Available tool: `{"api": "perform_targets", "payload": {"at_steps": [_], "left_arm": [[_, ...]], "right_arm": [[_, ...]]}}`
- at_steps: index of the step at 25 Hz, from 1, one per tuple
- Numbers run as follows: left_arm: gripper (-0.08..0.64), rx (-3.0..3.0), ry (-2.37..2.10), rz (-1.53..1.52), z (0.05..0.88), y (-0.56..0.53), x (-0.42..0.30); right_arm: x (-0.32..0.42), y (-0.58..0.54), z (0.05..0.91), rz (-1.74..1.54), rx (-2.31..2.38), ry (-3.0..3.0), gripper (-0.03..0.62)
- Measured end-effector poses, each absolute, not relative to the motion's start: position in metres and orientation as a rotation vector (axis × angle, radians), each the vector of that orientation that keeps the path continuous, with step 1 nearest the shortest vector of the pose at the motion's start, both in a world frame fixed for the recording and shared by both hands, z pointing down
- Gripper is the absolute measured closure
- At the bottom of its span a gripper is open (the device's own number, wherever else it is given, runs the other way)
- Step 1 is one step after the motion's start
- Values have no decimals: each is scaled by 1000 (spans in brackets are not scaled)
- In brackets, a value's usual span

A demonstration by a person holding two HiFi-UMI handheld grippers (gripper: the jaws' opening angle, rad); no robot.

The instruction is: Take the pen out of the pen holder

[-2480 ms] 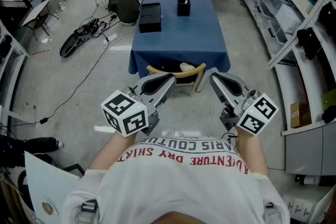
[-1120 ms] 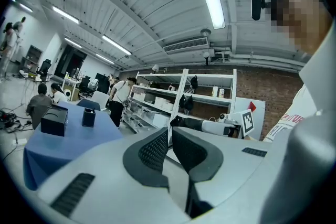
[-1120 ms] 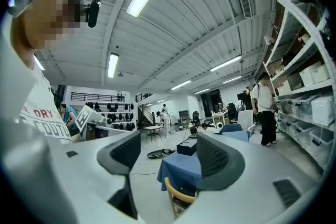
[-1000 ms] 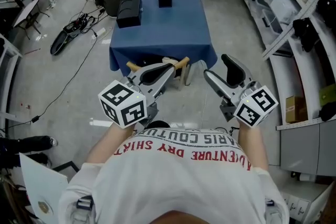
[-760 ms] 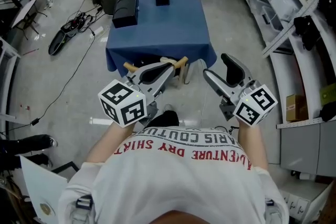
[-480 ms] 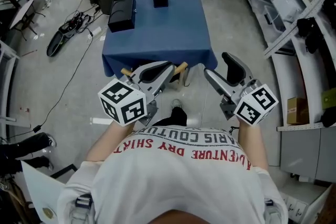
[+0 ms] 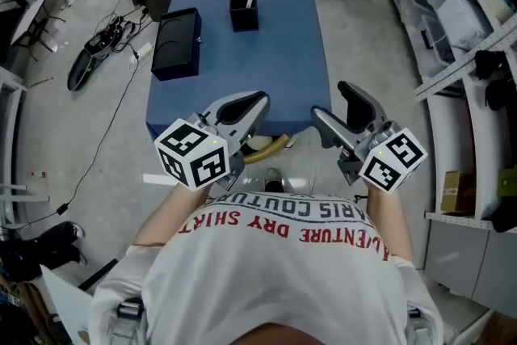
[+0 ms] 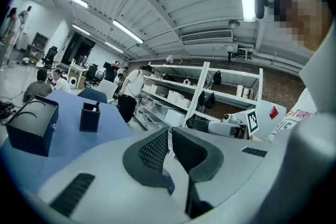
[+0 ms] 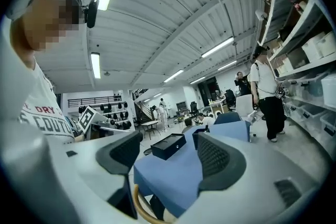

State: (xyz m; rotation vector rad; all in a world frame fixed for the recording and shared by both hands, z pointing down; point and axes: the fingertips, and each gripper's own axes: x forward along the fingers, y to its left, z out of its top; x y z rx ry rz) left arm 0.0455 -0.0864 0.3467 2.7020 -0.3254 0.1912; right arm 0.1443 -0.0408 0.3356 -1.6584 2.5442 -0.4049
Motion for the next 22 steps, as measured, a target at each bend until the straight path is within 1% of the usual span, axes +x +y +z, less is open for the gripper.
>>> {"api": "perform_targets", "payload": {"at_steps": [5,9,22], "left_arm": [[514,2656,-354,197,367,-151,74],[514,2642,-396,198,379,-188,83],[514,2565,-610,157,392,-251,103]], "right_arm": [[166,-110,356,-463,-1639,2592,264],[171,-147,367,-493,-1605,2625,264],[199,-227,368,-515,-1422,2745,265]]}}
